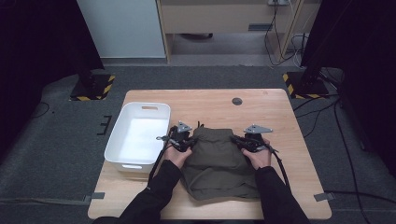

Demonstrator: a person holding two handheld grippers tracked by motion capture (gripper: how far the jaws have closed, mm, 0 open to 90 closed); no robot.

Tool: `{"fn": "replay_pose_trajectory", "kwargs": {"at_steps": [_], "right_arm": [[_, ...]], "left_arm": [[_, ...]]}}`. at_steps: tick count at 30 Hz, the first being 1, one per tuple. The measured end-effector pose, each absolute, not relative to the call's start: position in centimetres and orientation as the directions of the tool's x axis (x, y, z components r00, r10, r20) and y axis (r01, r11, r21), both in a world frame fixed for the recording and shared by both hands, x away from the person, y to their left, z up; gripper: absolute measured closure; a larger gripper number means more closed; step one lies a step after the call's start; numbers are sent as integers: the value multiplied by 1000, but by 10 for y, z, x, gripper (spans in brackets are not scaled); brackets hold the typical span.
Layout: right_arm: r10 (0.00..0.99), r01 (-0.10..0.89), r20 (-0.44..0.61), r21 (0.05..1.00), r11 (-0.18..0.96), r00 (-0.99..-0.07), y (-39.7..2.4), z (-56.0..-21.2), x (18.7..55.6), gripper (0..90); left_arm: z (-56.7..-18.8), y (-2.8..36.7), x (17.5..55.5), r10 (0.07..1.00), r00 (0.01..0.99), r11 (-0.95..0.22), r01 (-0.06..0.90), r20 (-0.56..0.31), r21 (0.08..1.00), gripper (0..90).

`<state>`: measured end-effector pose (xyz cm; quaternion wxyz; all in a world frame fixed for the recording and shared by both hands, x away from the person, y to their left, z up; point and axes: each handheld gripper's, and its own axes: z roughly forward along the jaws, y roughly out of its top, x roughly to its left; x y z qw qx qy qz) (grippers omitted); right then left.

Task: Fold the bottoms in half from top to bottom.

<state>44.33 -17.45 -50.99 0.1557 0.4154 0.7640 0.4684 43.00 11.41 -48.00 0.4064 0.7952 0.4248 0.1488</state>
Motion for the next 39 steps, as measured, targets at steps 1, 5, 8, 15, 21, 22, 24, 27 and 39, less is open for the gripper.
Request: {"fn": "replay_pose_trajectory", "kwargs": {"at_steps": [1,5,8,15,21,22,24,27,39], "right_arm": [[778,484,153,848,214,-610,-175,-508,442,862],[764,449,151,871,197,-628,-180,-498,435,864],[742,413,139,889,198,-656,-183,-488,426,864],[695,388,146,898,205,-704,-191,-481,396,862],[669,400,152,886,234,-727,-197,-488,375,854],[668,410,159,880,237,-727,-198,-490,373,851],[667,430,168,868,249,-726,-200,-495,369,843],[668,462,173,841,282,-724,-199,-504,366,806],[700,454,187,865,216,-689,-194,-490,381,465]], "left_arm": [[-477,114,427,790,604,-315,544,-103,777,885],[-466,119,412,764,638,-318,510,-103,799,886],[-459,124,398,743,660,-312,488,-111,815,886],[-459,127,362,692,713,-348,464,-111,815,881],[-468,124,342,663,738,-379,472,-122,796,862],[-470,123,339,659,741,-383,476,-127,792,856],[-476,121,334,651,748,-397,483,-131,781,836],[-484,118,330,644,752,-411,493,-138,767,808],[-467,131,339,698,690,-280,510,-192,813,591]]}}
